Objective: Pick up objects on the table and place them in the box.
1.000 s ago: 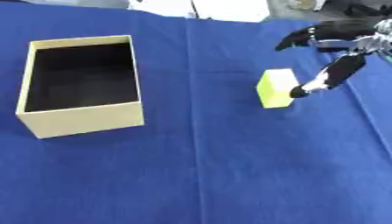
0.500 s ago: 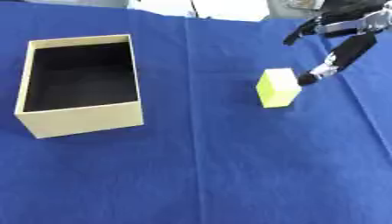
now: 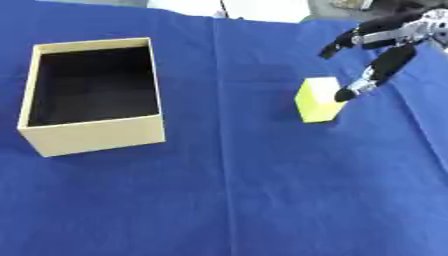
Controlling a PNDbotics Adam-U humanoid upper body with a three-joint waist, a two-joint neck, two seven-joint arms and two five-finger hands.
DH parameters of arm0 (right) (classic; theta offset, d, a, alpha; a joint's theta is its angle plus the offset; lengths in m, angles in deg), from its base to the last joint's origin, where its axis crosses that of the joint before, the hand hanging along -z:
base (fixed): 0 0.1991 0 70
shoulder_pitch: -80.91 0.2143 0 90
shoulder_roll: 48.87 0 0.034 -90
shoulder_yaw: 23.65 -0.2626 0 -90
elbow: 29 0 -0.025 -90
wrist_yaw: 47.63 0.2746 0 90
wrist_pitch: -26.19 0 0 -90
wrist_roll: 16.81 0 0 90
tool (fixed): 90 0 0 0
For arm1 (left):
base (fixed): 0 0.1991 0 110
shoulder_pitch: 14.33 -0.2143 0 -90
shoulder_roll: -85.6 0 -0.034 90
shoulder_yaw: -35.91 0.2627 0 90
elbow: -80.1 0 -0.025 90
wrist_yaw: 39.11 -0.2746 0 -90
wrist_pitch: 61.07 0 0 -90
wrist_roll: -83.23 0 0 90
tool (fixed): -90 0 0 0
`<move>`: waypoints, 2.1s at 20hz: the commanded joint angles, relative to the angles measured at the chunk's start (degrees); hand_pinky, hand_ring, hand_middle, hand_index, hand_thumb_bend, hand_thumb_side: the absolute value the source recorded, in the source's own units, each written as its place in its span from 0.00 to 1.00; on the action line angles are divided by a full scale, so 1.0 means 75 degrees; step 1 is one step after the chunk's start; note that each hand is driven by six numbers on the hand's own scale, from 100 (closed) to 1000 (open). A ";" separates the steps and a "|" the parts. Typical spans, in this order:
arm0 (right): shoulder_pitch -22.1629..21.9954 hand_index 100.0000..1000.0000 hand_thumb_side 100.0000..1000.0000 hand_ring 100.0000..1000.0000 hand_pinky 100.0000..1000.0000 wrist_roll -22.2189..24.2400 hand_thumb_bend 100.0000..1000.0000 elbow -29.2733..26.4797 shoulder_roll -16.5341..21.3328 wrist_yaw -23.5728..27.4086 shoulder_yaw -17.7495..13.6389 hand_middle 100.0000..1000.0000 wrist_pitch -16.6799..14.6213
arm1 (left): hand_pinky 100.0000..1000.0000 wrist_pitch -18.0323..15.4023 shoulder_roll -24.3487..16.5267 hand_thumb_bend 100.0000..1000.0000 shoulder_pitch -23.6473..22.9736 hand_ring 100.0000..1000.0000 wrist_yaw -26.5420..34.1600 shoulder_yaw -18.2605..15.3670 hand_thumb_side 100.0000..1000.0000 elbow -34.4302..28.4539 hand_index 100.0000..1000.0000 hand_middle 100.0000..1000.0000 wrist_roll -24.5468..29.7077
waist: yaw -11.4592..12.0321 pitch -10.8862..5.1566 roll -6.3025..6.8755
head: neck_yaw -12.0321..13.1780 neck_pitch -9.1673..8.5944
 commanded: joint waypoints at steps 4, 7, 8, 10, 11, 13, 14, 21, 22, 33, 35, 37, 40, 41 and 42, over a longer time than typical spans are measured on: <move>0.0276 1.00 0.75 0.97 0.94 0.0096 0.60 0.0288 -0.0066 -0.0265 -0.0054 0.89 -0.0024 | 0.89 -0.0012 -0.0140 0.20 0.0090 0.62 -0.0018 -0.0009 0.79 -0.0120 0.62 0.56 0.0043 | 0.0006 -0.0112 0.0046 | -0.0033 -0.0086; 0.0313 1.00 0.73 0.96 0.94 0.0096 0.61 0.0576 -0.0214 -0.0504 0.0030 0.87 -0.0090 | 0.89 -0.0016 -0.0131 0.19 0.0093 0.62 -0.0027 -0.0010 0.79 -0.0120 0.62 0.56 0.0055 | 0.0034 -0.0087 0.0056 | -0.0063 -0.0100; 0.0310 1.00 0.72 0.96 0.94 0.0096 0.61 0.0647 -0.0239 -0.0557 0.0039 0.87 -0.0132 | 0.89 -0.0018 -0.0128 0.19 0.0092 0.62 -0.0028 -0.0013 0.79 -0.0120 0.62 0.56 0.0057 | 0.0042 -0.0079 0.0060 | -0.0067 -0.0102; 0.0294 1.00 0.70 0.96 0.93 0.0081 0.61 0.0734 -0.0275 -0.0609 0.0018 0.87 -0.0205 | 0.89 -0.0020 -0.0124 0.19 0.0093 0.62 -0.0030 -0.0017 0.79 -0.0120 0.62 0.56 0.0060 | 0.0052 -0.0064 0.0064 | -0.0068 -0.0101; 0.0283 1.00 0.67 0.95 0.93 0.0066 0.62 0.0757 -0.0290 -0.0621 0.0010 0.86 -0.0234 | 0.89 -0.0020 -0.0122 0.19 0.0096 0.62 -0.0030 -0.0015 0.79 -0.0120 0.62 0.56 0.0067 | 0.0054 -0.0057 0.0065 | -0.0068 -0.0102; 0.0275 1.00 0.66 0.95 0.92 0.0031 0.62 0.0789 -0.0316 -0.0636 0.0013 0.86 -0.0274 | 0.89 -0.0022 -0.0120 0.19 0.0104 0.62 -0.0033 -0.0009 0.79 -0.0120 0.62 0.56 0.0092 | 0.0053 -0.0048 0.0067 | -0.0071 -0.0105; 0.0277 1.00 0.66 0.95 0.92 0.0019 0.63 0.0801 -0.0330 -0.0645 0.0021 0.86 -0.0289 | 0.89 -0.0024 -0.0120 0.19 0.0107 0.62 -0.0036 -0.0007 0.79 -0.0120 0.62 0.56 0.0105 | 0.0051 -0.0045 0.0069 | -0.0075 -0.0107; 0.0326 1.00 0.46 0.90 0.83 -0.0313 0.66 0.0857 -0.0466 -0.0728 0.0076 0.81 -0.0291 | 0.89 -0.0021 -0.0104 0.18 0.0110 0.62 -0.0041 -0.0007 0.79 -0.0120 0.62 0.56 0.0152 | 0.0052 -0.0028 0.0071 | -0.0091 -0.0115; 0.0329 1.00 0.43 0.89 0.82 -0.0385 0.67 0.0846 -0.0478 -0.0726 0.0088 0.80 -0.0277 | 0.89 -0.0021 -0.0105 0.18 0.0111 0.62 -0.0041 -0.0008 0.79 -0.0120 0.62 0.56 0.0152 | 0.0055 -0.0028 0.0071 | -0.0093 -0.0113; 0.0280 0.73 0.39 0.78 0.64 -0.1115 0.36 0.0729 -0.0477 -0.0365 0.0034 0.71 0.0233 | 0.89 -0.0010 -0.0106 0.19 0.0113 0.62 -0.0037 -0.0007 0.79 -0.0120 0.62 0.56 0.0175 | 0.0051 -0.0047 0.0075 | -0.0076 -0.0116; 0.0249 0.72 0.35 0.77 0.63 -0.1221 0.32 0.0624 -0.0430 -0.0276 0.0004 0.71 0.0344 | 0.89 -0.0005 -0.0108 0.19 0.0113 0.62 -0.0037 -0.0005 0.79 -0.0120 0.62 0.56 0.0192 | 0.0047 -0.0059 0.0074 | -0.0075 -0.0114; 0.0229 0.66 0.20 0.75 0.60 -0.1302 0.28 0.0526 -0.0393 -0.0214 -0.0027 0.69 0.0430 | 0.89 -0.0004 -0.0112 0.19 0.0117 0.62 -0.0032 -0.0008 0.79 -0.0120 0.61 0.56 0.0197 | 0.0043 -0.0073 0.0074 | -0.0072 -0.0121; 0.0243 0.60 0.00 0.71 0.55 -0.1432 0.19 0.0524 -0.0396 -0.0221 -0.0056 0.65 0.0628 | 0.89 -0.0004 -0.0114 0.18 0.0126 0.62 -0.0023 -0.0002 0.79 -0.0120 0.61 0.56 0.0208 | 0.0036 -0.0097 0.0068 | -0.0086 -0.0139; 0.0245 0.58 0.00 0.71 0.55 -0.1473 0.18 0.0544 -0.0405 -0.0209 -0.0065 0.65 0.0706 | 0.89 -0.0002 -0.0112 0.18 0.0125 0.62 -0.0021 -0.0001 0.79 -0.0120 0.61 0.56 0.0212 | 0.0037 -0.0103 0.0066 | -0.0086 -0.0144; 0.0242 0.58 0.00 0.71 0.55 -0.1507 0.17 0.0549 -0.0408 -0.0190 -0.0074 0.64 0.0773 | 0.89 -0.0001 -0.0111 0.18 0.0123 0.62 -0.0019 -0.0004 0.79 -0.0120 0.61 0.56 0.0213 | 0.0038 -0.0109 0.0066 | -0.0084 -0.0144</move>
